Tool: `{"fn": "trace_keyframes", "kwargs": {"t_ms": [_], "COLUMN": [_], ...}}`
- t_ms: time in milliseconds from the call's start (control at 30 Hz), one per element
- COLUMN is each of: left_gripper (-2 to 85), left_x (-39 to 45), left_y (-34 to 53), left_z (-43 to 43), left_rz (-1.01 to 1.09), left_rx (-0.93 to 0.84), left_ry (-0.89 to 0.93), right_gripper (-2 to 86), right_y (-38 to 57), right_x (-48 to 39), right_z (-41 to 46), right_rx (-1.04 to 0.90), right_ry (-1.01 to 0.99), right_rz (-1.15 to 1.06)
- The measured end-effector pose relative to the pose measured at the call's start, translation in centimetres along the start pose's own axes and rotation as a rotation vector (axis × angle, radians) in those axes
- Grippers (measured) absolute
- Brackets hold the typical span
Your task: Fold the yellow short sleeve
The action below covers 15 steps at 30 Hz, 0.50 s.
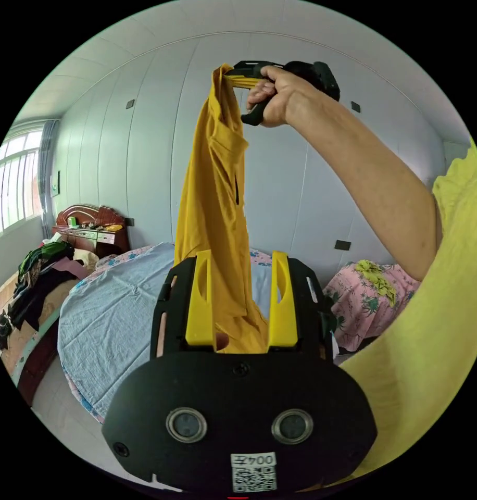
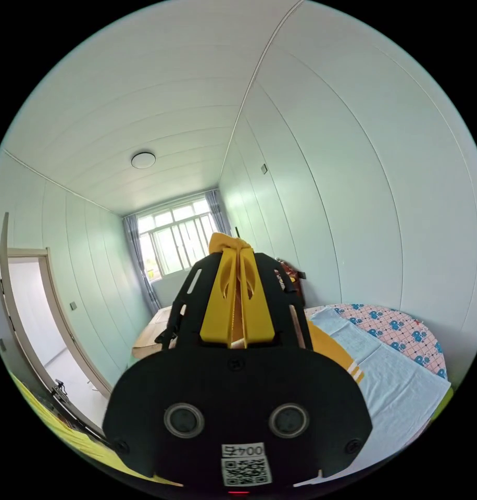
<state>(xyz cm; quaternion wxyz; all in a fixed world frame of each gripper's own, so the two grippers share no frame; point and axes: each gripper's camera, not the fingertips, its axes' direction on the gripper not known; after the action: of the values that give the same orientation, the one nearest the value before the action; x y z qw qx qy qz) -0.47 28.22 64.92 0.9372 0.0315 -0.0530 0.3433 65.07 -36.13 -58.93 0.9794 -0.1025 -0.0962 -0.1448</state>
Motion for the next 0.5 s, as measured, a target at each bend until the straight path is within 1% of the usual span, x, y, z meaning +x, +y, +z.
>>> {"fn": "trace_keyframes", "kwargs": {"t_ms": [100,167,233,367,500], "left_gripper": [15.1,15.0,14.9,13.8,12.1], "left_x": [-0.4,-1.7,-3.2,-5.6,-6.8], "left_y": [0.8,1.8,2.3,3.2,4.3], "left_z": [2.1,3.2,3.6,4.3,5.6], "left_rz": [-0.014,-0.056,-0.110,-0.194,-0.217], "left_rx": [-0.027,-0.045,-0.053,-0.060,-0.086], "left_ry": [-0.075,-0.142,-0.166,-0.177,-0.176], "right_gripper": [-0.8,-0.8,-0.8,-0.8,-0.8], "right_y": [0.9,1.4,1.6,2.0,2.0], "right_x": [-1.4,-2.1,-2.3,-1.8,-1.2], "right_z": [1.5,2.6,3.4,5.0,6.4], "right_rx": [-0.006,-0.022,-0.036,-0.057,-0.073], "right_ry": [0.012,0.007,0.004,-0.006,-0.007], "right_rz": [-0.033,-0.062,-0.072,-0.067,-0.070]}}
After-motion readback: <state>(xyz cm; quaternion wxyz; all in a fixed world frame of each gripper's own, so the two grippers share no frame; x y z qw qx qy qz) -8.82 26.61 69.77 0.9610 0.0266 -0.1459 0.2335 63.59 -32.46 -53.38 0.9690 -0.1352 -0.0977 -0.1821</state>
